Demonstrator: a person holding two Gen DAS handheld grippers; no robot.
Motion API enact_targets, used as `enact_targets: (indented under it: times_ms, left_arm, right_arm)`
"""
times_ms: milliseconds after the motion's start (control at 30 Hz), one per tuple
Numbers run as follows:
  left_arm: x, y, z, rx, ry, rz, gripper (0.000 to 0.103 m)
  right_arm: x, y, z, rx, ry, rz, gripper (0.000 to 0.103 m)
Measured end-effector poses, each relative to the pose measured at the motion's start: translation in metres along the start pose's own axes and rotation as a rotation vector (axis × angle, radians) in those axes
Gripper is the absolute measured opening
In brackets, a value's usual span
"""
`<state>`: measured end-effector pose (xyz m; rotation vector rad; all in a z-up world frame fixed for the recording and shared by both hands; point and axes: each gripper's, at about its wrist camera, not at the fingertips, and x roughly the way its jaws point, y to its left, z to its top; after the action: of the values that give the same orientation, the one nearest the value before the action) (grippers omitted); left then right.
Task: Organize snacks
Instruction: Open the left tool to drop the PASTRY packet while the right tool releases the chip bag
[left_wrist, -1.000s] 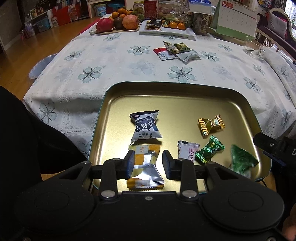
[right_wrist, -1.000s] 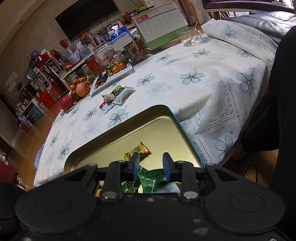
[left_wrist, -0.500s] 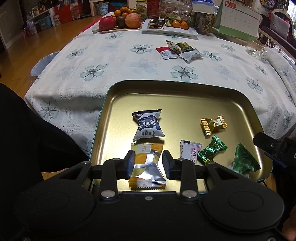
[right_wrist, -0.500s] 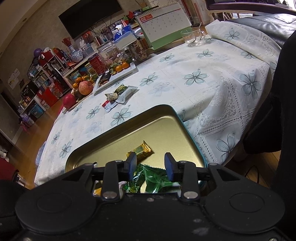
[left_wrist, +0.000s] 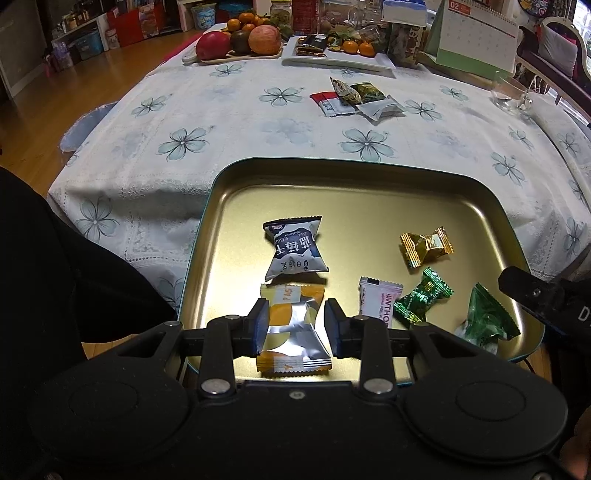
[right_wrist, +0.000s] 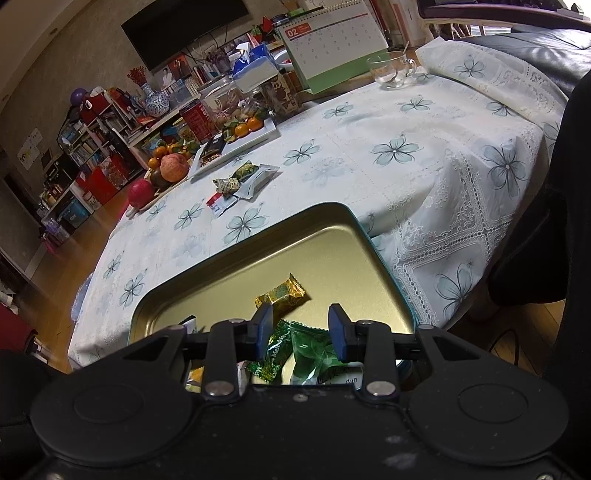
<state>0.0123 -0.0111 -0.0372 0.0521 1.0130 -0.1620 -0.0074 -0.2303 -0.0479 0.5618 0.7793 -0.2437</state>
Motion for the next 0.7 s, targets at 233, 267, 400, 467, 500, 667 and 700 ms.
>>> enact_targets:
  times_ms: [233,267,400,467,500,667,700]
  left_arm:
    - [0.004,0.003,0.002,-0.018,0.037,-0.004,0.042]
    - [0.005,0.003,0.003,-0.022,0.044,-0.005,0.042]
    - [0.01,0.005,0.003,-0.033,0.073,0.016,0.042]
    - [0.012,0.004,0.004,-0.026,0.089,0.028,0.042]
    - [0.013,0.004,0.004,-0.024,0.099,0.025,0.042]
    - [0.015,0.003,0.013,-0.023,0.152,-0.004,0.042]
    - [0.015,0.003,0.015,-0.023,0.159,-0.006,0.042]
  right_arm:
    - [0.005,0.003,-0.001,-0.003,0.032,-0.004,0.036]
    - [0.005,0.003,-0.001,-0.004,0.037,-0.003,0.036]
    - [0.009,0.005,-0.003,-0.01,0.067,-0.007,0.036]
    - [0.012,0.007,-0.003,-0.014,0.088,-0.013,0.036]
    - [0.013,0.007,-0.003,-0.016,0.101,-0.014,0.036]
    - [0.02,0.01,0.005,-0.004,0.192,0.006,0.036]
    - [0.022,0.011,0.007,-0.003,0.211,0.007,0.036]
